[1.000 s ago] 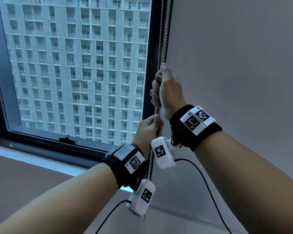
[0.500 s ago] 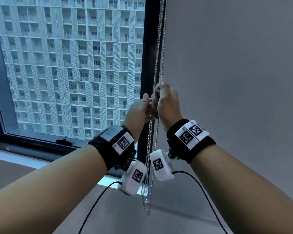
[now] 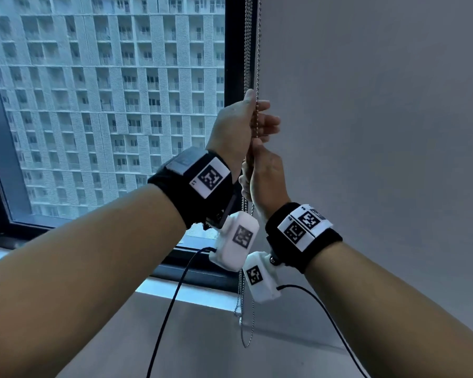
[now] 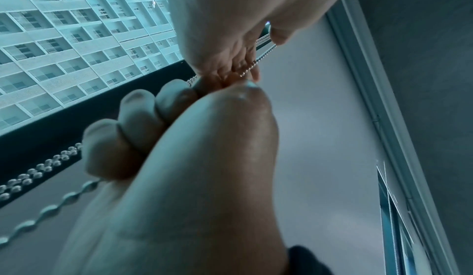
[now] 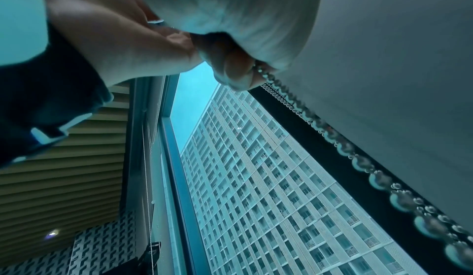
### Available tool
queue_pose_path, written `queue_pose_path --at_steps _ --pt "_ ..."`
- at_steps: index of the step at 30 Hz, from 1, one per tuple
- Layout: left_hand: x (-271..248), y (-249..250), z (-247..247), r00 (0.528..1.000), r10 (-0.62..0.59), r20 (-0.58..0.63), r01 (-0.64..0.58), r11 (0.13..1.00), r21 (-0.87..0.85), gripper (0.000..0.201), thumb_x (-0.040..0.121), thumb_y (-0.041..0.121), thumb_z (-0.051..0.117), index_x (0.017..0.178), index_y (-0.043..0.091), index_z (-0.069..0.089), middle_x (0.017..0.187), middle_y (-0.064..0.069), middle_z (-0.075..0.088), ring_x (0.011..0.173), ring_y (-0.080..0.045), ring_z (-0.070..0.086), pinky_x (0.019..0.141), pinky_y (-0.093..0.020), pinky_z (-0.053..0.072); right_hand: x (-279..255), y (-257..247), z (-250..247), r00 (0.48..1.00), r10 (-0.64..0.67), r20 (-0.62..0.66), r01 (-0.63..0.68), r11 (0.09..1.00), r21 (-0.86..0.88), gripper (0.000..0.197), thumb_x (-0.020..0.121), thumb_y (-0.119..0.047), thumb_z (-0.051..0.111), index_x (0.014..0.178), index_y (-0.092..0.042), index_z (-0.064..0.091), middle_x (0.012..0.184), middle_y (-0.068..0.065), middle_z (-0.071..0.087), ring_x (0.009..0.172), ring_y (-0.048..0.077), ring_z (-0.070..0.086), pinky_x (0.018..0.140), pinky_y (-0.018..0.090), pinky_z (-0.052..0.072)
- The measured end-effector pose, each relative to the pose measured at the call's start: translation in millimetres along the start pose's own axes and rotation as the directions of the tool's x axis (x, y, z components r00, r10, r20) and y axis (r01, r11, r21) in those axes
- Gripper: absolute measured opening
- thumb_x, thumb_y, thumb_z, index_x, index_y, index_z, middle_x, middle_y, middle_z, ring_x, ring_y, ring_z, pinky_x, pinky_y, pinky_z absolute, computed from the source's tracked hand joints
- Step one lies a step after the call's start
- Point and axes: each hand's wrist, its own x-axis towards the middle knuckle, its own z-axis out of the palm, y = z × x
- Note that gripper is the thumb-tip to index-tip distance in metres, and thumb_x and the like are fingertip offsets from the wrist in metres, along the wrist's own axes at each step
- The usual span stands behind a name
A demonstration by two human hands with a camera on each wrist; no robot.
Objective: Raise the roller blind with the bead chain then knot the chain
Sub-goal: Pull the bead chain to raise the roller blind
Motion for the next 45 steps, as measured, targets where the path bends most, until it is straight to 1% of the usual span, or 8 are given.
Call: queue_pose_path --at_steps 4,7,14,20,23,30,41,45 --pt "1.1 -1.3 4.4 1.000 0.021 -0.023 -0.022 1.000 -0.022 0.028 0.100 0.023 0.037 0.085 0.008 0.056 0.057 0.000 0.047 0.046 -0.012 0.043 0.047 -0.024 0.038 -3.5 -2.6 0.1 1.000 -0.028 0.007 0.028 0.999 -0.030 0.043 0.101 -0.019 0.035 0.060 -0.009 0.026 0.056 0.009 0.022 0.038 0.010 0.017 0.039 0.016 0.019" --pt "2.7 -6.2 4.9 0.998 0.028 -0.048 -0.027 0.999 0.024 0.031 0.100 0.017 0.035 0.074 0.012 0.049 0.047 0.006 0.036 0.037 -0.007 0.029 0.042 -0.023 0.030 -9.9 -3.2 2.1 0.995 -0.095 0.007 0.096 0.987 -0.130 0.043 0.101 -0.006 0.034 0.061 0.006 0.037 0.057 0.012 0.025 0.038 0.007 0.018 0.037 0.015 0.020" --pt "-1.0 -14.1 0.9 0.999 0.012 -0.040 -0.012 1.000 0.013 0.031 0.101 0.015 0.032 0.073 0.012 0.046 0.047 0.005 0.032 0.037 -0.007 0.026 0.039 -0.021 0.028 -6.9 17.7 -2.7 0.997 -0.080 0.011 0.080 0.990 -0.113 0.035 0.090 -0.024 0.041 0.057 -0.018 0.030 0.051 0.000 0.026 0.043 0.012 0.019 0.044 0.022 0.018" --pt "-3.2 -13.7 -2.8 0.999 0.002 -0.038 -0.004 0.999 -0.048 0.033 0.101 0.017 0.033 0.070 0.014 0.045 0.043 0.008 0.030 0.035 -0.007 0.023 0.037 -0.021 0.020 -14.0 17.9 -2.6 0.997 -0.049 0.062 0.054 0.995 -0.083 0.038 0.093 -0.028 0.039 0.062 -0.006 0.038 0.049 0.005 0.029 0.038 0.013 0.022 0.040 0.021 0.017" --pt "-2.4 -12.3 -11.5 0.998 0.016 -0.068 -0.019 0.999 -0.047 0.034 0.100 0.017 0.033 0.068 0.015 0.044 0.044 0.007 0.029 0.035 -0.008 0.021 0.036 -0.019 0.017 -17.7 22.2 -8.5 0.992 0.051 0.115 -0.043 0.997 -0.071 0.032 0.088 -0.029 0.041 0.063 -0.011 0.041 0.047 -0.003 0.034 0.038 0.013 0.026 0.041 0.019 0.025" --pt "0.9 -8.2 -47.1 0.982 0.091 -0.168 -0.083 0.995 0.055 0.036 0.096 0.007 0.033 0.064 0.017 0.044 0.045 0.006 0.031 0.032 -0.007 0.021 0.036 -0.015 0.016 -11.9 32.2 -14.0 0.997 -0.008 0.075 0.028 0.962 -0.273 0.039 0.078 -0.038 0.045 0.086 -0.004 0.063 0.070 0.007 0.056 0.067 0.020 0.054 0.062 0.038 0.048" --pt "-9.9 -9.8 -29.2 0.987 0.045 -0.151 -0.054 0.997 -0.057 0.037 0.099 0.011 0.037 0.063 0.015 0.044 0.043 0.005 0.031 0.030 -0.004 0.025 0.033 -0.012 0.023 22.2 -24.1 21.0 0.989 -0.133 0.061 0.142 0.976 -0.165 0.021 0.088 -0.028 0.042 0.076 -0.013 0.051 0.066 0.003 0.048 0.062 0.022 0.045 0.057 0.038 0.041" --pt "-10.7 -11.3 -27.5 0.983 0.051 -0.178 -0.061 0.997 -0.048 0.038 0.098 0.014 0.040 0.061 0.017 0.048 0.042 0.006 0.033 0.030 -0.005 0.027 0.034 -0.014 0.023 27.8 -39.1 28.2 0.985 -0.154 0.084 0.165 0.975 -0.147 0.023 0.091 -0.024 0.042 0.081 -0.007 0.054 0.067 0.003 0.050 0.063 0.017 0.046 0.055 0.031 0.040"
